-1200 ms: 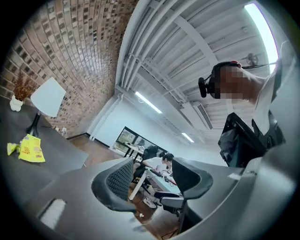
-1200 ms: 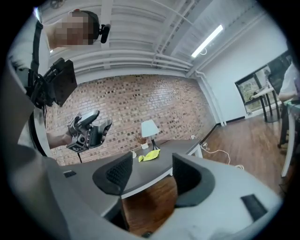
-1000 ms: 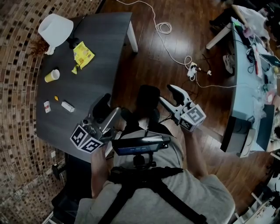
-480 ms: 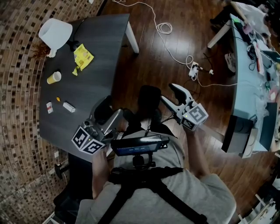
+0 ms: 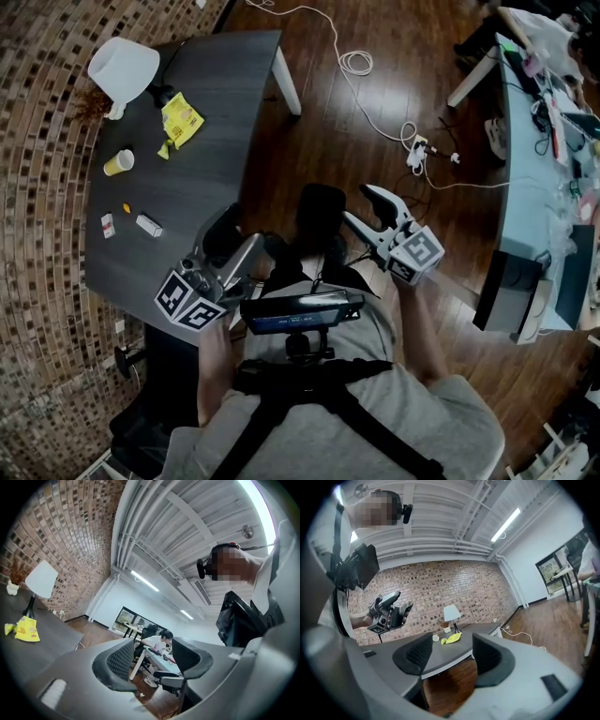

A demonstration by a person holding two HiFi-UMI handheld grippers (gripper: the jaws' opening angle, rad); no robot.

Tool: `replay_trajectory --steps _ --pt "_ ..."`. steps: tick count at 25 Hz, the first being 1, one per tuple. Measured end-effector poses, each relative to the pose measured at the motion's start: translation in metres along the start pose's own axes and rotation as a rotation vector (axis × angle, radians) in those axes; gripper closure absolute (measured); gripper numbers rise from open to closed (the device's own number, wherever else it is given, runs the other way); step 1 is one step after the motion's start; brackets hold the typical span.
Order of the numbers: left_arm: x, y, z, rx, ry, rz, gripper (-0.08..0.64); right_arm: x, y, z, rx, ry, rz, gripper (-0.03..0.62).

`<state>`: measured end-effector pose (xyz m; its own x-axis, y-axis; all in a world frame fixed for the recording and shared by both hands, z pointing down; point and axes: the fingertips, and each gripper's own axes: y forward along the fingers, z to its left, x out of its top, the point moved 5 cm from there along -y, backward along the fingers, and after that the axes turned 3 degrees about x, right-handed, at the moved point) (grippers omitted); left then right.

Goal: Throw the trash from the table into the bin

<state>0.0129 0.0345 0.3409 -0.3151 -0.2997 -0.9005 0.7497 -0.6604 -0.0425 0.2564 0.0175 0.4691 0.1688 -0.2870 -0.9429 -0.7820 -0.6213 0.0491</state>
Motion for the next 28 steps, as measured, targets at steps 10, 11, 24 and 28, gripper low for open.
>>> replay_trajectory --steps 10,11,24,28 --pt "0.013 -0.077 0.029 0.255 -0.005 -0.141 0.314 -0.027 0.096 0.027 0.258 -0.042 0.226 0.328" --pt "0.017 -0.093 0.036 0.275 -0.01 -0.156 0.314 -0.033 0.116 0.041 0.282 -0.061 0.263 0.327" --pt "0.045 -0.289 0.139 0.617 -0.042 -0.434 0.314 -0.174 0.426 0.242 0.602 -0.475 0.77 0.278" --pt "0.044 -0.334 0.162 0.676 -0.041 -0.436 0.314 -0.215 0.504 0.277 0.522 -0.533 0.877 0.278"
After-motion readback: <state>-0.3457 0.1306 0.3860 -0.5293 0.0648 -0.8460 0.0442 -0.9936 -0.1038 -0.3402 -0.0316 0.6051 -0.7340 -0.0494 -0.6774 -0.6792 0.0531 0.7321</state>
